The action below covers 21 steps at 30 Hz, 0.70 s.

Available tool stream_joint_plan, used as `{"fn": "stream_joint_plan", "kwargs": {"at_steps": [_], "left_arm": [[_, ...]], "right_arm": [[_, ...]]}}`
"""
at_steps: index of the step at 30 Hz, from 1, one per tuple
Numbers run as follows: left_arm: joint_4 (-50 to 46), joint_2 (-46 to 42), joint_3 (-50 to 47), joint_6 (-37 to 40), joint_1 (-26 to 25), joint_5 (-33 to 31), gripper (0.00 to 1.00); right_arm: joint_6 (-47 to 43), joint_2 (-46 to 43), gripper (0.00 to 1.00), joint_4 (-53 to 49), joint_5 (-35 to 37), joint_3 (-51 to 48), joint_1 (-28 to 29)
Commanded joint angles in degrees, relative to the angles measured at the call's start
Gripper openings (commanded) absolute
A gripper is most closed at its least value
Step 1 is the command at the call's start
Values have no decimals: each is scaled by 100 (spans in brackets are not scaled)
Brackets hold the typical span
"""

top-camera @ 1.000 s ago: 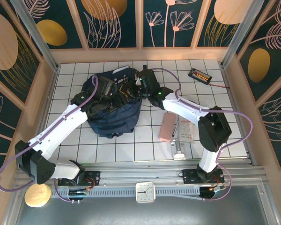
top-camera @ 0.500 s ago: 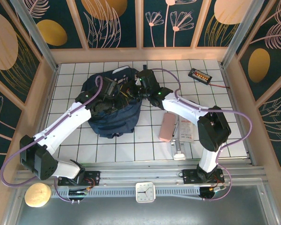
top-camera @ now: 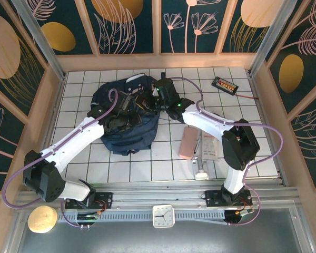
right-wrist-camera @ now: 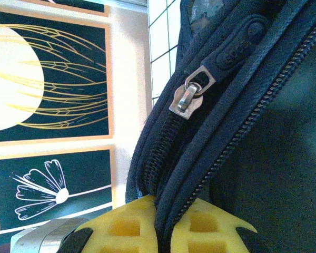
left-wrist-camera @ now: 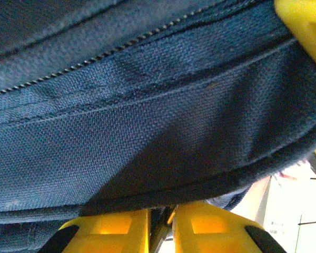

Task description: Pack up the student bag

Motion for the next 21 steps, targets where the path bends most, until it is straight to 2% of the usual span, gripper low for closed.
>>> {"fn": "stream_joint_plan", "kwargs": {"at_steps": [1, 3, 8, 15, 21], "left_arm": [[29, 30, -108, 35, 7, -136, 9], [16, 37, -99, 66, 8, -124, 0], [-206, -54, -93, 268, 3, -225, 0], [-1078, -589, -352, 611, 19, -739, 0], [-1660, -1225, -920, 764, 403, -934, 0]], "right_arm": [[55, -157, 0, 771, 1, 433, 85], [59, -170, 0, 754, 15, 410, 85], [-98, -224, 0, 440, 81, 376, 21], [-777, -381, 0, -458, -39, 312, -608], [-1805, -187, 0, -1356, -833, 629, -1326]]}}
